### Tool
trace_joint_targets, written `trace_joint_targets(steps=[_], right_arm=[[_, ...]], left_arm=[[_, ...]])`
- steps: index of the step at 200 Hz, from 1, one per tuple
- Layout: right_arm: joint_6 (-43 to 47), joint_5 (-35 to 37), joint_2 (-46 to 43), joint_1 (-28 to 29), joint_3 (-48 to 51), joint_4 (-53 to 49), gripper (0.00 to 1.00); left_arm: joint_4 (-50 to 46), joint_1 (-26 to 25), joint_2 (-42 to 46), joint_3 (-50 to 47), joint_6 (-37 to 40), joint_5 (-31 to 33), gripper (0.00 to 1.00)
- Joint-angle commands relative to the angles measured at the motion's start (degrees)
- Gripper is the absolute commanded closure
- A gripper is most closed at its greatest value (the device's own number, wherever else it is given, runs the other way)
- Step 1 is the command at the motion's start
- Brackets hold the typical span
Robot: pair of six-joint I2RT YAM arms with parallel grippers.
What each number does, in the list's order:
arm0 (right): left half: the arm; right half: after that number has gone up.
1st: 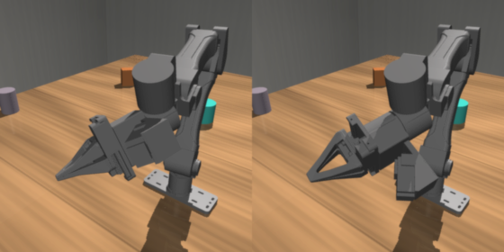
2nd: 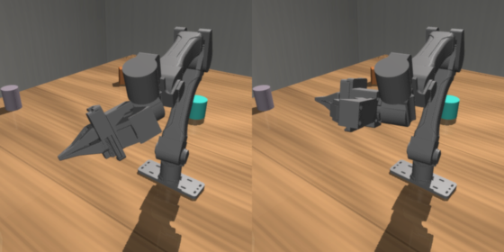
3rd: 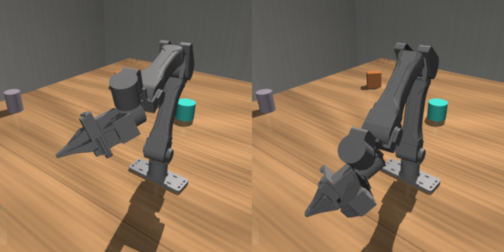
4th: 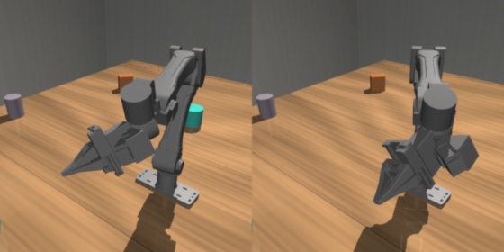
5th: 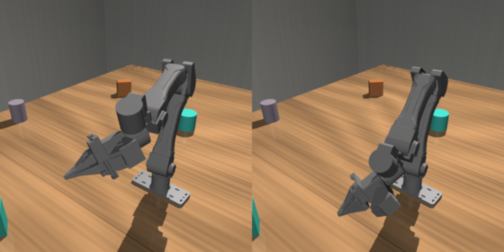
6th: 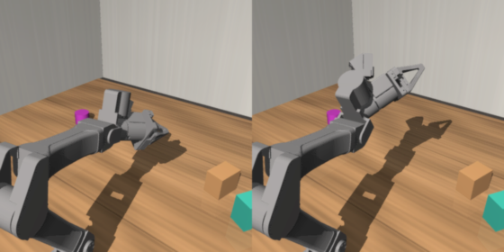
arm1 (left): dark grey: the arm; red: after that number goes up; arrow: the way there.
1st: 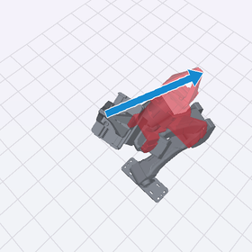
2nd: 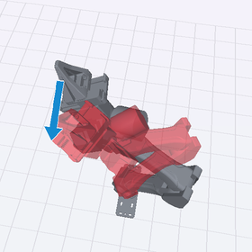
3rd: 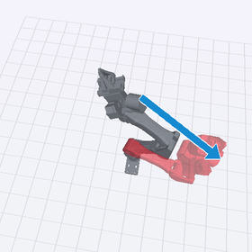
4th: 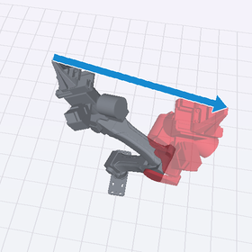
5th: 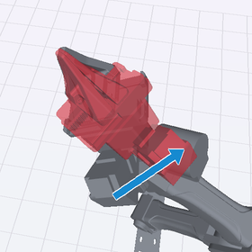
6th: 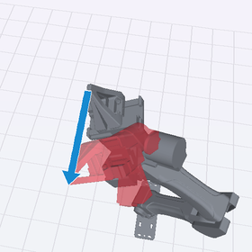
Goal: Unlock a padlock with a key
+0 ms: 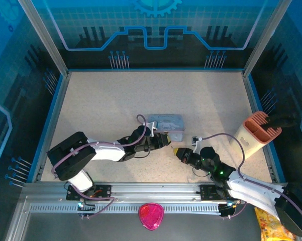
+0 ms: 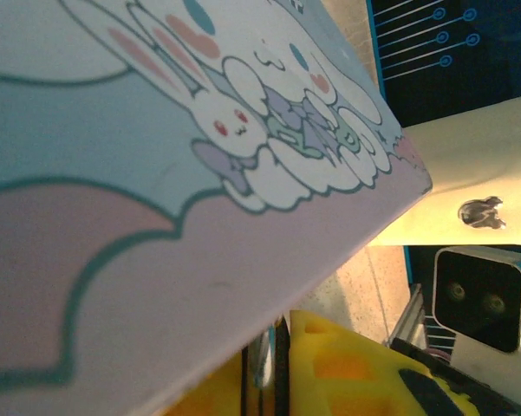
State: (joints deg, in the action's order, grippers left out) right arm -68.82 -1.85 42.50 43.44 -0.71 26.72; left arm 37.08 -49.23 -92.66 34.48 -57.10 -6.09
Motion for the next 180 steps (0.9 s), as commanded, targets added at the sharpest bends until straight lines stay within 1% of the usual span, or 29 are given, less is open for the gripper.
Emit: trace_joint_targets(steps=[1, 19, 41, 61, 82, 180], right_arm=[[0.09, -2.31, 1.64, -0.90, 1.07, 6.08, 1.00], [0.46, -4.11, 3.12, -1.28, 0.77, 8.38, 1.00], [-0.11, -4.83, 4.22, -2.08, 0.58, 7.65, 1.00], [-0.57, -5.89, 4.79, -3.00, 1.25, 9.40, 1.00], [-0.06, -6.71, 4.78, -3.51, 0.80, 8.26, 1.00], [-0.15, -6.86, 3.47, -3.98, 1.68, 8.97, 1.00]], left_arm=[[6.43, 0.01, 2.16, -1.13, -2.12, -2.67, 1.00], [7.28, -0.03, 2.30, -1.67, -2.50, -2.99, 1.00], [8.53, 0.01, 2.81, -2.46, -3.12, -3.13, 1.00], [8.28, 0.06, 3.39, -2.57, -2.95, -3.32, 1.00], [9.32, 0.10, 3.64, -2.99, -3.56, -3.28, 1.00], [11.97, 0.19, 3.89, -3.75, -5.69, -3.72, 1.00]])
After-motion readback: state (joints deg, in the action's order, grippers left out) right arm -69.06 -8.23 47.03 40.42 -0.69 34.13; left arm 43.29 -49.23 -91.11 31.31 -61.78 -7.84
